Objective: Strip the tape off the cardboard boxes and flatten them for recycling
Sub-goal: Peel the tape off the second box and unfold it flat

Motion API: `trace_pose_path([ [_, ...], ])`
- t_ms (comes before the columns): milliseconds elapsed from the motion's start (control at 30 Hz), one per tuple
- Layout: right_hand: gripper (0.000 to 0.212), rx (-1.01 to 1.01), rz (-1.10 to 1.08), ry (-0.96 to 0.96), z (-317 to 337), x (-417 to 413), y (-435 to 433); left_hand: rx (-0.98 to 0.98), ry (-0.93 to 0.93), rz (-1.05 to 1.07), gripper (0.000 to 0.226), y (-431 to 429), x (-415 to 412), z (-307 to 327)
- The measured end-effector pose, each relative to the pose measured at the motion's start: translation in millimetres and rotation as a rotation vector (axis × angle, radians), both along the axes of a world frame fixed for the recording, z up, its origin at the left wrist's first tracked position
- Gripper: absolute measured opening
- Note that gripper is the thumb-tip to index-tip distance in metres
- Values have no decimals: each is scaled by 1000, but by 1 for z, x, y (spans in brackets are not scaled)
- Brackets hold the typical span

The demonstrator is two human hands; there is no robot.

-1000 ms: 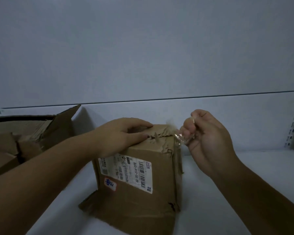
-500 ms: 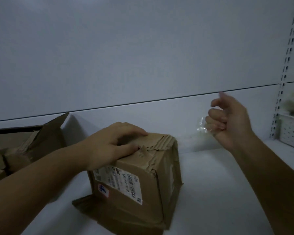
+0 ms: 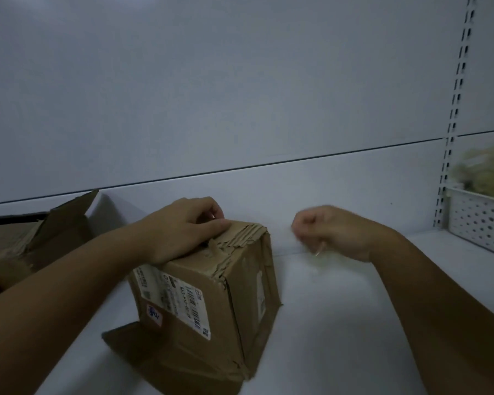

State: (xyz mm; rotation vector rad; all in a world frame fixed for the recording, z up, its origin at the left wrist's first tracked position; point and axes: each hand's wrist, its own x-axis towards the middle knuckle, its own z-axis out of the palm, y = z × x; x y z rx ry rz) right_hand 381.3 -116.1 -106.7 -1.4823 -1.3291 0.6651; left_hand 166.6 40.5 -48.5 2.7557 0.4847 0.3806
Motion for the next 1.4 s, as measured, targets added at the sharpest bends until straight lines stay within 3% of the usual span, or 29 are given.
trace_pose_path([
  [67,21,221,-124,439,4,10,-1,-37,-31,7,16,1,-2,-1],
  [100,26,323,-206,567,5,15,-1,-58,-50,13,15,1,-3,-2],
  [167,34,444,-274,704,8,16,4,-78,-83,31,14,2,-4,-3],
  [233,35,477,-197,847,9,9,10,-103,-145,48,15,3,-3,-4],
  [333,35,489,-66,949,8,-2,14,-97,-252,59,17,2,-2,-4],
  [467,36,549,-10,994,13,-11,15,116,-318,69,19,-4,6,3],
  [567,39,563,38,1000,22,-21,10,61,-363,-67,48,-17,21,21],
  [667,51,505,63,881,38,-30,-11,11,-293,-189,73,-39,46,44],
  [767,57,468,-15,700,59,-33,-45,58,-346,-309,40,-57,68,65],
  [833,52,408,-193,476,70,-31,-71,16,-326,-403,18,-61,79,76],
  [933,32,262,-510,92,77,-21,-113,-51,-198,-570,16,-64,91,83],
  [1033,21,154,-686,-92,82,2,-168,-32,-186,-623,24,-71,108,82],
  [1167,21,72,-889,-298,89,46,-239,26,-99,-639,19,-102,148,84],
  [1267,20,54,-1025,-473,94,89,-276,94,-177,-627,10,-136,183,84],
  [1333,13,94,-1094,-654,100,123,-289,105,-282,-602,16,-162,215,85],
  [1367,16,74,-1087,-746,104,138,-287,113,-336,-590,22,-174,233,86],
  [1400,31,16,-1050,-822,108,154,-282,126,-373,-577,26,-187,253,87],
])
